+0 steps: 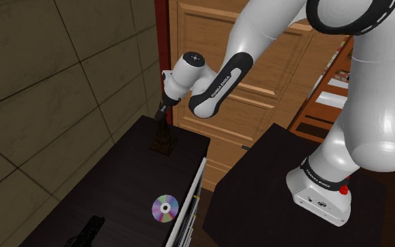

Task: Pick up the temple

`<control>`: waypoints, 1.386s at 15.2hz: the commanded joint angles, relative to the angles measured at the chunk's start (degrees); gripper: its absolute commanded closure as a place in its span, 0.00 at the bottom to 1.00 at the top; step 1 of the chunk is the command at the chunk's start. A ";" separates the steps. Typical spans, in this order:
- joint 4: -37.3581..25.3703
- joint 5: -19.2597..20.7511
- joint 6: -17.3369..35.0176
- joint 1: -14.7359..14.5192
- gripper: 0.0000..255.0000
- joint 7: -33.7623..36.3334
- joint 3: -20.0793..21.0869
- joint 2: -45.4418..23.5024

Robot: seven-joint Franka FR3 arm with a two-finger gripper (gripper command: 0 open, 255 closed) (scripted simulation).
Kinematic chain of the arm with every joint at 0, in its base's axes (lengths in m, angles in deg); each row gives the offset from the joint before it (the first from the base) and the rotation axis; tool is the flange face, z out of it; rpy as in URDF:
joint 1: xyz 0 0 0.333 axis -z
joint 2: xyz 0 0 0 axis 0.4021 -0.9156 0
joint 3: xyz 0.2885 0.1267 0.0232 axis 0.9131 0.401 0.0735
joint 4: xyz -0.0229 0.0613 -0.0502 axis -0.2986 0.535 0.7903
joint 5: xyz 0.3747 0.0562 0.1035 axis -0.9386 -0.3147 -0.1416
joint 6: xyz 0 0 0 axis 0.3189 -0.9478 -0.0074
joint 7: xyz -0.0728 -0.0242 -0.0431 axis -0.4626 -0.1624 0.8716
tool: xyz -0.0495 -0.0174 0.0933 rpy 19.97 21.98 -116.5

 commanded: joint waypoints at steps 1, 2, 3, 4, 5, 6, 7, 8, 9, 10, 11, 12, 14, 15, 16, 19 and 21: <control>-0.27 0.42 1.35 -1.19 0.00 0.70 -1.34 -1.47; -0.45 0.53 1.96 -1.68 0.00 0.95 -1.90 -2.22; -0.76 0.68 2.90 -2.41 0.00 1.34 -2.74 -3.41; -0.76 0.65 2.90 -2.42 0.00 1.32 -2.75 -3.41; -0.76 0.64 2.91 -2.43 0.00 1.31 -2.75 -3.41; -0.87 0.62 2.80 -2.30 1.00 1.25 -2.63 -3.42; -0.84 0.62 2.79 -2.25 1.00 1.22 -2.60 -3.38; -0.85 0.62 2.79 -2.25 1.00 1.22 -2.59 -3.39; -0.85 0.62 2.79 -2.27 1.00 1.23 -2.60 -3.39; -0.86 0.61 2.77 -2.24 1.00 1.22 -2.58 -3.38; -0.89 0.61 2.76 -2.18 1.00 1.18 -2.54 -3.39; -0.89 0.61 2.75 -2.17 1.00 1.18 -2.53 -3.39; -0.85 0.62 2.77 -2.17 1.00 1.18 -2.54 -3.36; -0.76 0.63 2.90 -2.42 1.00 1.31 -2.75 -3.41; -0.56 0.58 2.31 -1.96 1.00 1.09 -2.23 -2.65; -0.03 0.26 0.48 -0.46 1.00 0.34 -0.51 -0.43; 0.28 -0.11 -0.76 0.57 1.00 -0.26 0.69 1.02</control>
